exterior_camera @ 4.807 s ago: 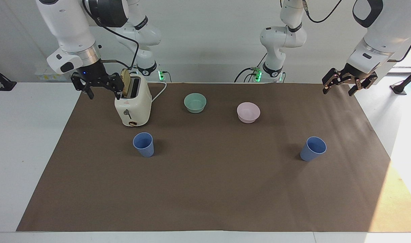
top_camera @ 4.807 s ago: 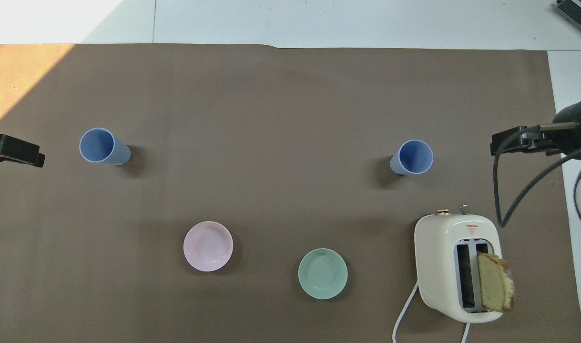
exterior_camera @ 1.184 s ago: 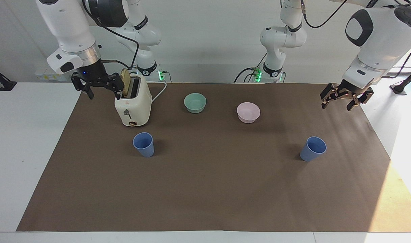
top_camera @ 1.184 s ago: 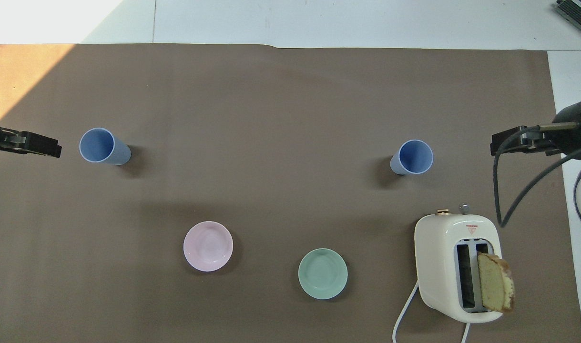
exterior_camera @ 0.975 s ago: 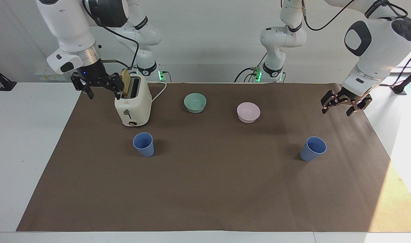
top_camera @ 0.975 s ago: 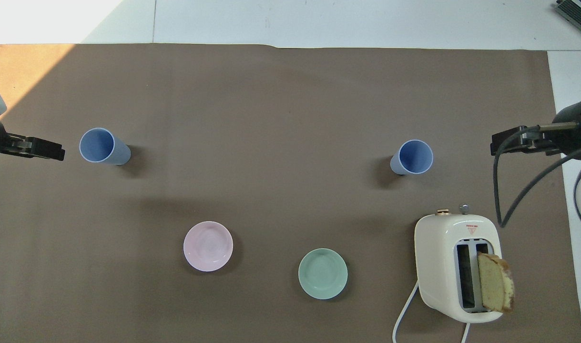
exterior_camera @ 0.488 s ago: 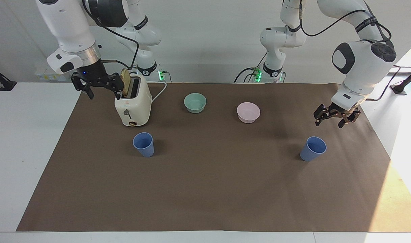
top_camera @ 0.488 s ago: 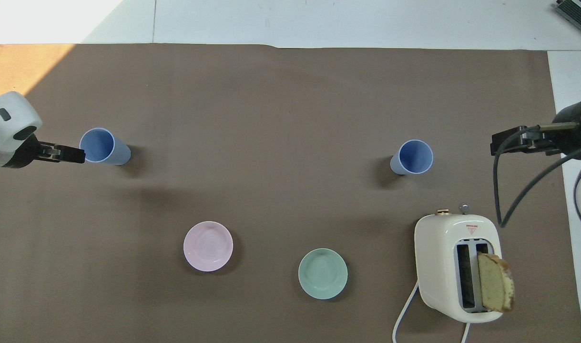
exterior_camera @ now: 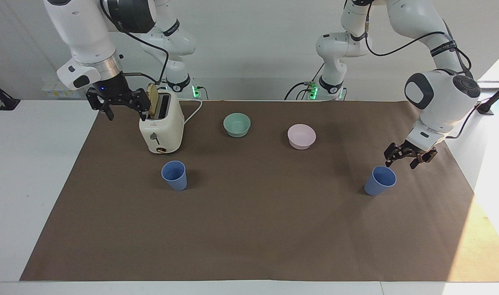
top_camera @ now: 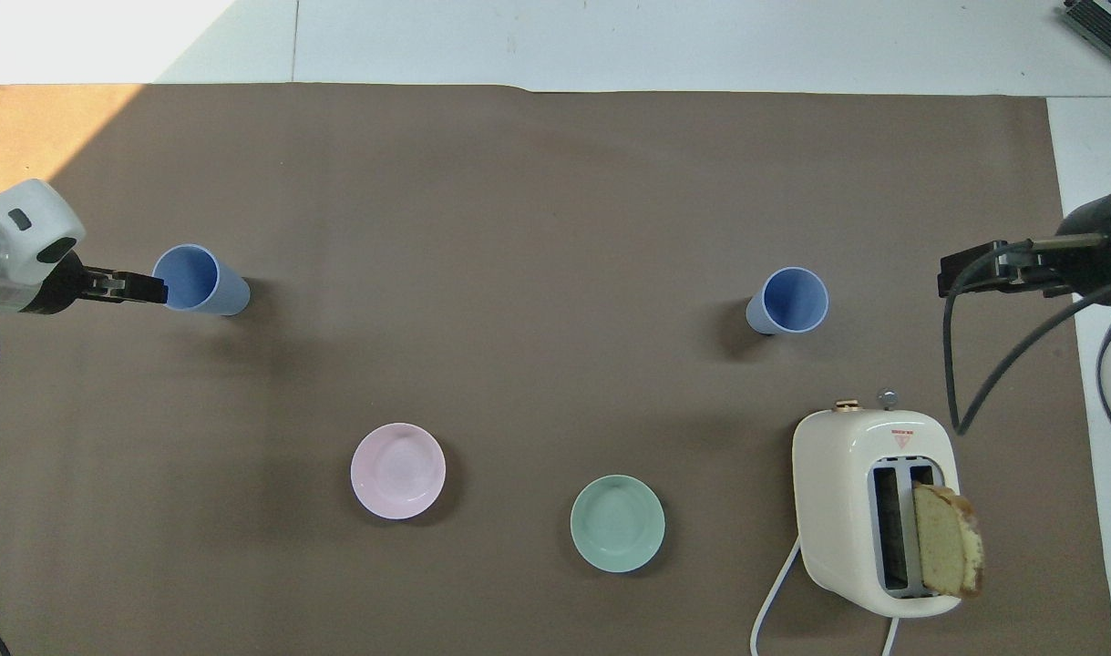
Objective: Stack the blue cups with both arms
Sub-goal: 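Move the left gripper toward the nearby blue cup, then close the left gripper on the blue cup's rim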
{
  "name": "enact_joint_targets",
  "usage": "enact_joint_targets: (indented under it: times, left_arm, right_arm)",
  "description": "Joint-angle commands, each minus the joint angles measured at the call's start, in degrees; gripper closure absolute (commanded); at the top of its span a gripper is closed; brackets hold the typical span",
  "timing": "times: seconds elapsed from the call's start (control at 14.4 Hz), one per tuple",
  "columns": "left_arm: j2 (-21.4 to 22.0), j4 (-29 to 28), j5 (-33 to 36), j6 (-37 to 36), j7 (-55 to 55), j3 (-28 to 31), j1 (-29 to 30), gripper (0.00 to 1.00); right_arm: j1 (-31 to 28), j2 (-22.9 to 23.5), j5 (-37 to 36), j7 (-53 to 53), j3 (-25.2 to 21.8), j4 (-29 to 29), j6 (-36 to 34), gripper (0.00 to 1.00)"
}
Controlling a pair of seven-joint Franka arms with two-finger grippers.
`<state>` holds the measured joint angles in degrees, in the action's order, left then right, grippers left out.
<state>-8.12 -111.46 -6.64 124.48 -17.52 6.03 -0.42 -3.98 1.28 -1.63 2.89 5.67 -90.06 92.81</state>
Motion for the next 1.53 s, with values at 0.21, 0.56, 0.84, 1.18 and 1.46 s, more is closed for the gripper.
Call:
enact_joint_targets:
  times: [0.21, 0.56, 0.84, 1.18, 1.46]
  left_arm:
    - [-2.9, -0.2, -1.8, 6.6, -1.5, -0.6, -0.1, 0.35]
    - [-6.4, -0.2, -1.7, 10.8, -1.6, -0.7, -0.5, 0.49]
    - [-6.2, -0.5, -1.8, 11.0, -0.8, -0.6, -1.5, 0.73]
    - [-4.0, 1.2, -1.7, 5.9, 1.4, -0.7, -2.6, 1.0]
    - [-1.0, 1.7, -1.1, 3.5, 2.0, -0.6, -6.9, 1.0]
  right_arm:
    - [-0.5, -1.2, 0.1, 0.3, 0.2, -1.3, 0.4, 0.0]
    - [-0.4, -1.2, 0.1, 0.3, 0.2, -1.2, 0.4, 0.0]
    - [-0.4, -1.2, 0.1, 0.3, 0.2, -1.3, 0.4, 0.0]
    - [-0.5, -1.2, 0.1, 0.3, 0.2, -1.3, 0.4, 0.0]
    - [-0.4, -1.2, 0.1, 0.3, 0.2, -1.3, 0.4, 0.0]
